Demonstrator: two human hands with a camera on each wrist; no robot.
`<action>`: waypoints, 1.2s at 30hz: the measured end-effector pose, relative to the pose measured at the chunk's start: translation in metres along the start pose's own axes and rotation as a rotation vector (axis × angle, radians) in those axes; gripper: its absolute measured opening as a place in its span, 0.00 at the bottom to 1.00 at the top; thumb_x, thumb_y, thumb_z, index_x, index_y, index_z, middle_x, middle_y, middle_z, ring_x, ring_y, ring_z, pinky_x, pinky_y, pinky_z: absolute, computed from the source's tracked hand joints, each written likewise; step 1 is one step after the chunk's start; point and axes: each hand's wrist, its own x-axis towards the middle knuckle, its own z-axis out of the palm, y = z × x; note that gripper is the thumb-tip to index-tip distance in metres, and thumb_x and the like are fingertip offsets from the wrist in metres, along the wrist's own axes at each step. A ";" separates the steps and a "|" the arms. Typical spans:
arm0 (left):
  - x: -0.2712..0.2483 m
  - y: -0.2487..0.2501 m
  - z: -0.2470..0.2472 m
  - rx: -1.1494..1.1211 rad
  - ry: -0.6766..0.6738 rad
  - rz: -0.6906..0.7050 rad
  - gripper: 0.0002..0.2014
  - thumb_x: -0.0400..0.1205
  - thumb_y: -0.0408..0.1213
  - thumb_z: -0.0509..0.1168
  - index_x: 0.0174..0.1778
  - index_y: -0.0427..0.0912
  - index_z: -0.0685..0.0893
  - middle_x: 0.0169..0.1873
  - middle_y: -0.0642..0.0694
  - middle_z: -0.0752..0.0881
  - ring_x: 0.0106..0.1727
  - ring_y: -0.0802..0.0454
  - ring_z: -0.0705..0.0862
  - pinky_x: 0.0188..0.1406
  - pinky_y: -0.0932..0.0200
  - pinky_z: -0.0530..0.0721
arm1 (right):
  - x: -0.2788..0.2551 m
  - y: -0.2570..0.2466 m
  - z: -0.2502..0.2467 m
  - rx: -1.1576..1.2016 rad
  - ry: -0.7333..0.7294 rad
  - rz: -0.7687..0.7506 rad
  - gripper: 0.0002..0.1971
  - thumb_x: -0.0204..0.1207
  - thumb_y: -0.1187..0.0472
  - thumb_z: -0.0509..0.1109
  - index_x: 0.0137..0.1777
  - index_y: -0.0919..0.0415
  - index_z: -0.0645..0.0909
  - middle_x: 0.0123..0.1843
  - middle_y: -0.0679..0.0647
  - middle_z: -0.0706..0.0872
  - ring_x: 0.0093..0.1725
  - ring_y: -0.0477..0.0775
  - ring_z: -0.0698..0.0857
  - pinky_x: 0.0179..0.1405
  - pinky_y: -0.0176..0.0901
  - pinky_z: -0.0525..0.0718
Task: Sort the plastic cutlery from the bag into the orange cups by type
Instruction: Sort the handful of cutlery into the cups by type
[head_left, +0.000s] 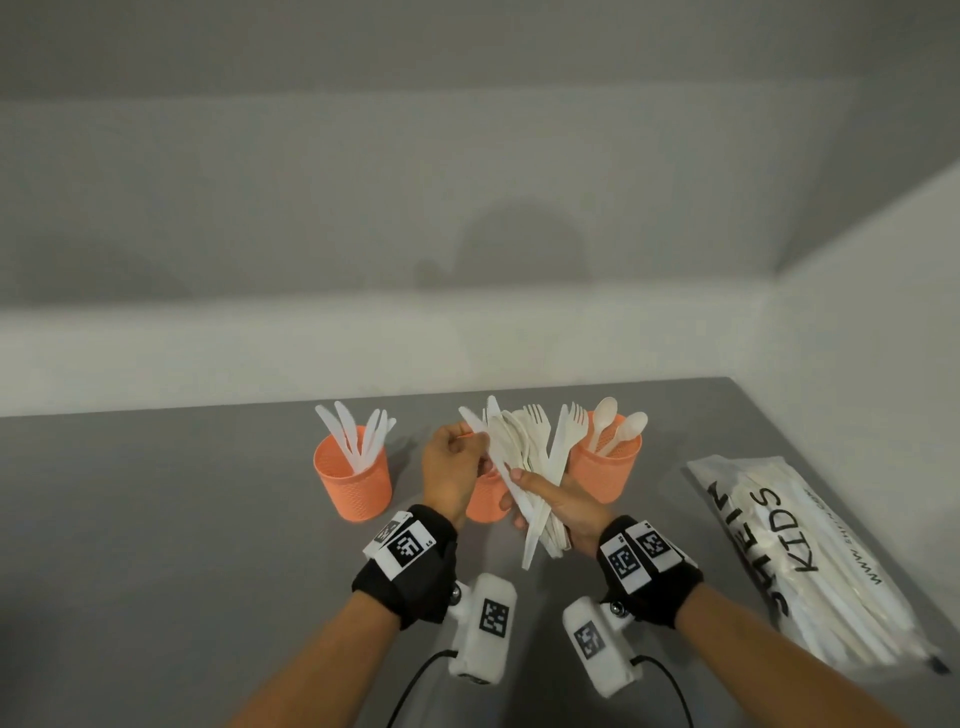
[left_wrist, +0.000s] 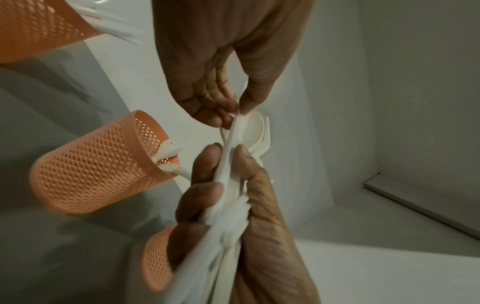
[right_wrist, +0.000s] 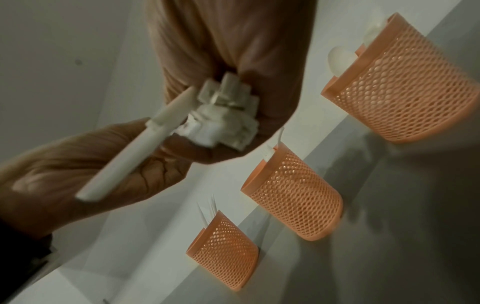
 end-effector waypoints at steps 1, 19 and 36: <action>0.002 0.004 -0.003 -0.005 0.016 0.013 0.05 0.83 0.28 0.58 0.49 0.35 0.79 0.36 0.39 0.84 0.37 0.45 0.83 0.41 0.55 0.83 | 0.000 -0.001 0.000 0.018 -0.005 0.003 0.06 0.82 0.60 0.62 0.50 0.60 0.80 0.29 0.52 0.88 0.24 0.46 0.84 0.26 0.37 0.84; 0.029 0.019 -0.015 0.161 -0.211 -0.244 0.08 0.81 0.36 0.62 0.36 0.39 0.76 0.25 0.48 0.71 0.16 0.60 0.64 0.13 0.68 0.61 | 0.004 -0.002 -0.005 -0.151 -0.102 0.033 0.08 0.78 0.71 0.65 0.56 0.63 0.77 0.21 0.48 0.76 0.18 0.44 0.73 0.20 0.32 0.75; 0.044 0.044 -0.018 -0.012 0.167 0.136 0.15 0.87 0.41 0.51 0.36 0.44 0.75 0.26 0.45 0.76 0.27 0.51 0.77 0.30 0.61 0.77 | 0.003 -0.004 -0.008 -0.232 -0.026 0.076 0.09 0.77 0.73 0.63 0.38 0.61 0.78 0.18 0.46 0.75 0.16 0.42 0.71 0.18 0.30 0.71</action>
